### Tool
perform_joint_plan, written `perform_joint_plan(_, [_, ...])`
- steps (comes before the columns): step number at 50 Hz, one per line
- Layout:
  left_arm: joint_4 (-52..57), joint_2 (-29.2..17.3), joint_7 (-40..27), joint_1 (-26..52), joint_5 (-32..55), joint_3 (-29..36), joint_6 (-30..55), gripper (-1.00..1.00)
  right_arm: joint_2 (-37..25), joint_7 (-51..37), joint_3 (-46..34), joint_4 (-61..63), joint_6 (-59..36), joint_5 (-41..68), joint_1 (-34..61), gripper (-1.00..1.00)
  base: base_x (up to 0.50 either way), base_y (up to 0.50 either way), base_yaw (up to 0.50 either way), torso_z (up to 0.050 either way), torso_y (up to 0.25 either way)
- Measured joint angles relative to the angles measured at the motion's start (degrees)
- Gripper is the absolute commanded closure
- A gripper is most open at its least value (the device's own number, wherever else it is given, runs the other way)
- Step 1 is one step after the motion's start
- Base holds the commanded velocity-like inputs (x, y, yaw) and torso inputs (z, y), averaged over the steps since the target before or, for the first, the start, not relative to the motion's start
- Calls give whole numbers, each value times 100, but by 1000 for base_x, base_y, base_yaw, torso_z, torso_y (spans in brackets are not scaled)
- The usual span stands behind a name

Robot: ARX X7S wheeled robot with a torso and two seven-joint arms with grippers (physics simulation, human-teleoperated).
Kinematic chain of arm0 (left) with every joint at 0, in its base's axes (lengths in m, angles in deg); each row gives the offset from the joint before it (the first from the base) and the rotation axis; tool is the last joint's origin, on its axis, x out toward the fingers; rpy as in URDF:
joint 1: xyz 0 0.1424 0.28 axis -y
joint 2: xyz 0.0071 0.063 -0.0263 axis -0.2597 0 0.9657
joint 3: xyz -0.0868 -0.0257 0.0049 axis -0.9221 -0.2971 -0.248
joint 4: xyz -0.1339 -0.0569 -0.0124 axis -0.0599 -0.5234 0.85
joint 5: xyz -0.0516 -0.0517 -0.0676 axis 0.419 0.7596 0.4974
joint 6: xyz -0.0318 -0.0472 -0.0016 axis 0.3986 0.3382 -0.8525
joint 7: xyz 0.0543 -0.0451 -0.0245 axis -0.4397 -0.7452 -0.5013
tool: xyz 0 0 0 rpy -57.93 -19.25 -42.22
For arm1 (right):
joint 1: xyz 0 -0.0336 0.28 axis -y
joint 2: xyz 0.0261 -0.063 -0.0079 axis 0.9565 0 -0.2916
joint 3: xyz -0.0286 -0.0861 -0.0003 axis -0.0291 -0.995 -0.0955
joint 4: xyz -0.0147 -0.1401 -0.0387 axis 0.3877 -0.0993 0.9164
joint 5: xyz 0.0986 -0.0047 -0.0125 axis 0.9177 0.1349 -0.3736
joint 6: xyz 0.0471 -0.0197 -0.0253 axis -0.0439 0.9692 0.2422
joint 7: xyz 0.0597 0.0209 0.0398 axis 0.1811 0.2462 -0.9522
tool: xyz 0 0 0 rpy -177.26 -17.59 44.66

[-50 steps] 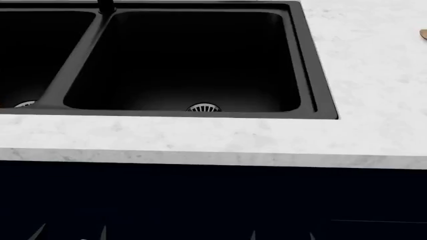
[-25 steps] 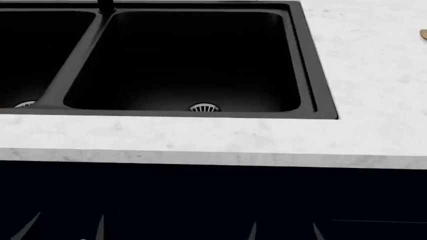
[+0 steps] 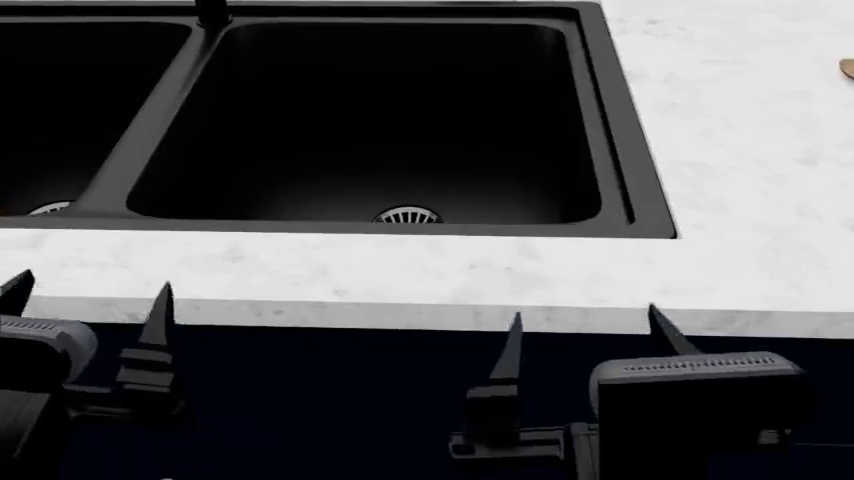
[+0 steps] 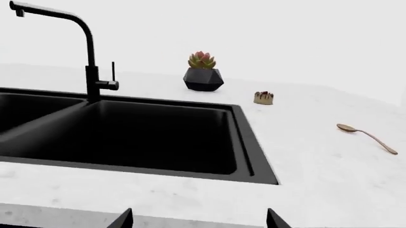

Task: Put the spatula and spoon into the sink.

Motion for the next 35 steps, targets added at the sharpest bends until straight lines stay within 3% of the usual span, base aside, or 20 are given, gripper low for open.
perform_joint_plan(10, [103,-115,144,1745,459,-483,1938,-100,-14,34,274,666,-2238,544,1637,-100,0,0,0,0,0])
perform_joint_plan(18, [-351,-377,212,2825,560,-712,2608,-100,-98,-76,562,721,-3356,961,2763,-100,0,0,0,0,0])
perform_joint_plan(32, [-1106,-949,226,3870,460,-959,2930,-100,-916,-2216,1171,217,-4075,3818,3982,-100,0,0,0,0,0])
perform_joint_plan(35, [-1158,-999,230,3962,494,-980,2970,-100,-1072,-2617,1292,125,-4131,4295,4125,-100,0,436,0,0,0])
